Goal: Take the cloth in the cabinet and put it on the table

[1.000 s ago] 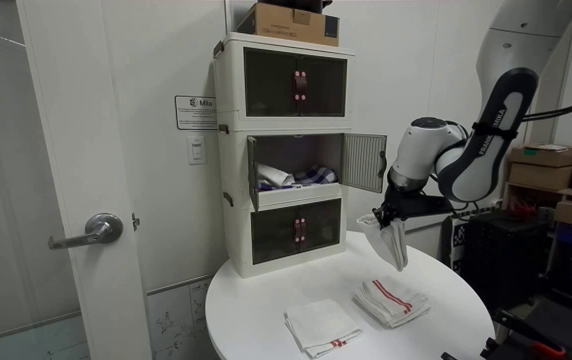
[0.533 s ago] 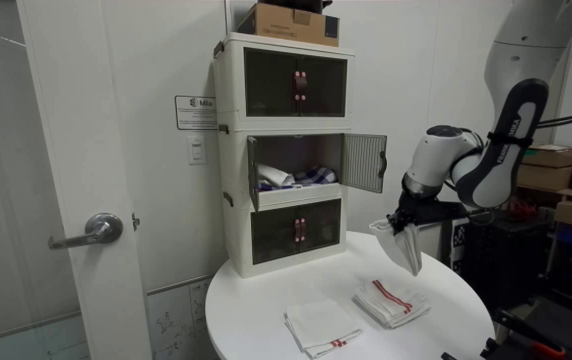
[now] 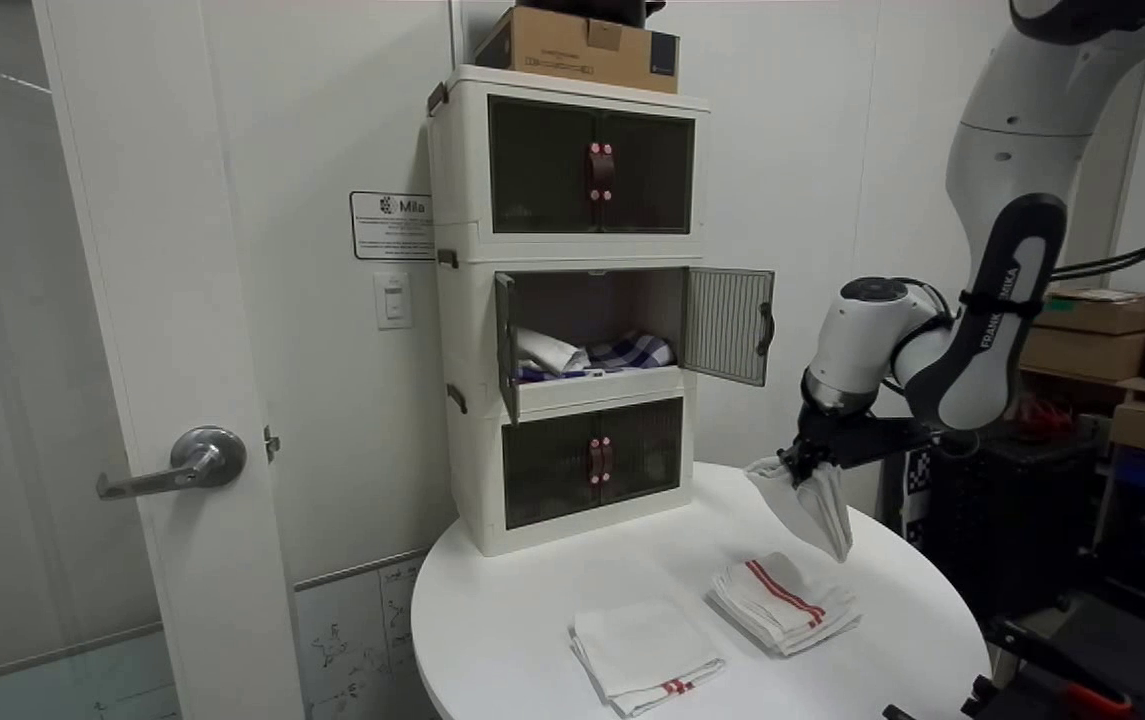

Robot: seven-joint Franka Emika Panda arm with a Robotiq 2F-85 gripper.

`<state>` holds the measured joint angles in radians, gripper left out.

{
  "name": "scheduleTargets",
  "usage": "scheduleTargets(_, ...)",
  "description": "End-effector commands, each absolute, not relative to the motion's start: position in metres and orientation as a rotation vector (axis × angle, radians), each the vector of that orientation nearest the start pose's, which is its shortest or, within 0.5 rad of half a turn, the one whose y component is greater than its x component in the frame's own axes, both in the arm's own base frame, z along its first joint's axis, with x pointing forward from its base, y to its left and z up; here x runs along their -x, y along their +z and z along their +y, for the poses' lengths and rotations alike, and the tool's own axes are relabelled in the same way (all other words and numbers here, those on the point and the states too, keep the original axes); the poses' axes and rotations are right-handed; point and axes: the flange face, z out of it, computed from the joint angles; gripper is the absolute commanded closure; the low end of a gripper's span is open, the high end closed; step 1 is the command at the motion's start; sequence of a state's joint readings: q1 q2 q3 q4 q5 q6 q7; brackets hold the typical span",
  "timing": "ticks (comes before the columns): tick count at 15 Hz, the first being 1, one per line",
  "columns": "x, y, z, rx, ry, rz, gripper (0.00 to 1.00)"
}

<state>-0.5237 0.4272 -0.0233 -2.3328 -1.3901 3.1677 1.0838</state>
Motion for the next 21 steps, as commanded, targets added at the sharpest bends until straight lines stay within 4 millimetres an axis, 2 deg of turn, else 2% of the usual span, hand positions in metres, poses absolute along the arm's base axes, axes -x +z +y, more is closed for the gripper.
scheduleTargets(1, -0.485, 0.134, -0.165, 3.290, -0.527, 0.202, 0.91)
scheduleTargets(4, -0.494, 0.108, -0.162, 3.363, -0.432, 0.141, 0.91)
scheduleTargets(6, -0.501, 0.099, -0.157, 3.389, -0.398, 0.091, 0.91)
scheduleTargets(8, -0.509, 0.096, -0.146, 3.384, -0.401, 0.012, 0.91)
scheduleTargets(11, -0.523, 0.103, -0.128, 3.330, -0.469, -0.081, 0.91)
scheduleTargets(12, -0.527, 0.107, -0.122, 3.307, -0.488, -0.114, 0.65)
scheduleTargets(14, -0.532, 0.113, -0.114, 3.264, -0.533, -0.175, 0.57)
scheduleTargets(21, -0.539, 0.127, -0.106, 3.201, -0.603, -0.304, 0.05)
